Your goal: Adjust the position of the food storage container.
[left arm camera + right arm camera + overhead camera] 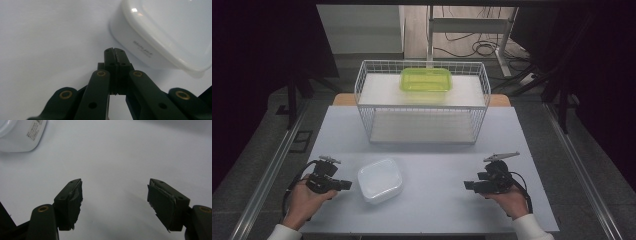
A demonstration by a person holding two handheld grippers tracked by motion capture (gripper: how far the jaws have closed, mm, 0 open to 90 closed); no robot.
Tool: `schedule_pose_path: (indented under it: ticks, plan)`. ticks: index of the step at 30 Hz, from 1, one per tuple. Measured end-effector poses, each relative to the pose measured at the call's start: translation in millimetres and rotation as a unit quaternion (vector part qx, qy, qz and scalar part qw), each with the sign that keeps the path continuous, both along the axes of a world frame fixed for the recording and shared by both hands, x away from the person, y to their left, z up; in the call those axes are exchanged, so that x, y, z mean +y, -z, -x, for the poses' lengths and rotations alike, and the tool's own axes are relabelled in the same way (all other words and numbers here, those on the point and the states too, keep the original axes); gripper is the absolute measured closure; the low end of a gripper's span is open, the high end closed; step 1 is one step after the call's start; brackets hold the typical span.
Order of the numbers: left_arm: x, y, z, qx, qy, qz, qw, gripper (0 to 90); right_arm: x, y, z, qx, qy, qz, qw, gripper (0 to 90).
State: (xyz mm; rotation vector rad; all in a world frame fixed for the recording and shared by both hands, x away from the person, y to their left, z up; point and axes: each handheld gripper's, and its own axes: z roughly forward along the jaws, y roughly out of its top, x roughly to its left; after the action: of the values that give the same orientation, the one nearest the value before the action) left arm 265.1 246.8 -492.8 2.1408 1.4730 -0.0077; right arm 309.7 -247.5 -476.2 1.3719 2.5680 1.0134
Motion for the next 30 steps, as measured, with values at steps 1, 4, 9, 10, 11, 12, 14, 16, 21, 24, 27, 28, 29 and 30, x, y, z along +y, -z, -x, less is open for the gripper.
schedule_pose_path:
  ticks: [1,4,9,10,11,12,14,16,21,24,27,28,29,30]
  plan:
    - [-2.2,0.6,-1.4,0.0,0.0,0.002,1.0,89.8,0.1,0.3,0.1,0.0,0.0,0.001,1.0,27.8]
    - [-7.7,1.2,-5.1,-0.001,0.0,0.001,1.0,89.8,-0.5,-0.1,0.4,0.001,0.001,0.001,1.0,27.8]
    - [-15.0,3.7,-9.7,0.005,0.0,0.006,1.0,89.8,-0.6,0.6,0.3,0.0,0.0,0.003,1.0,27.8]
    - [-16.3,4.6,-11.2,0.006,-0.001,0.006,1.0,89.8,-0.3,0.8,0.4,0.001,-0.001,0.003,1.0,27.8]
    - [-16.3,4.6,-11.2,0.006,-0.001,0.006,1.0,89.8,-0.3,0.8,0.4,0.001,-0.001,0.003,1.0,27.8]
    - [-17.4,5.0,-12.9,0.008,0.001,0.009,0.9999,89.8,0.2,1.0,0.2,0.001,0.0,0.003,1.0,27.9]
    - [-19.0,5.6,-14.8,0.008,-0.001,0.016,0.9998,89.8,0.3,1.3,-0.2,0.002,-0.001,0.004,1.0,27.8]
    - [-20.1,6.3,-15.9,0.007,-0.003,0.021,0.9998,89.8,0.5,1.4,-0.3,0.002,-0.002,0.004,1.0,27.9]
    - [-30.8,5.7,-22.3,0.003,0.009,0.019,0.9998,89.9,1.1,2.0,-0.5,0.003,-0.004,0.006,1.0,27.8]
    - [-41.5,8.9,-30.6,0.008,0.011,0.047,0.9988,89.9,1.2,2.0,-0.2,0.003,-0.004,0.006,1.0,27.9]
    - [-44.5,12.2,-34.5,0.01,0.006,0.049,0.9987,89.9,0.6,1.8,0.0,0.003,-0.004,0.007,1.0,27.8]
    - [-45.2,13.6,-36.2,0.012,0.007,0.051,0.9986,89.9,0.3,1.6,0.1,0.003,-0.003,0.007,1.0,27.8]
    - [-46.1,14.9,-37.6,0.013,0.007,0.055,0.9984,89.9,-0.1,1.7,0.1,0.002,-0.003,0.007,1.0,27.9]
    - [-47.2,15.9,-38.9,0.014,0.004,0.06,0.9981,89.9,-0.4,1.9,-0.1,0.002,-0.002,0.007,1.0,27.8]
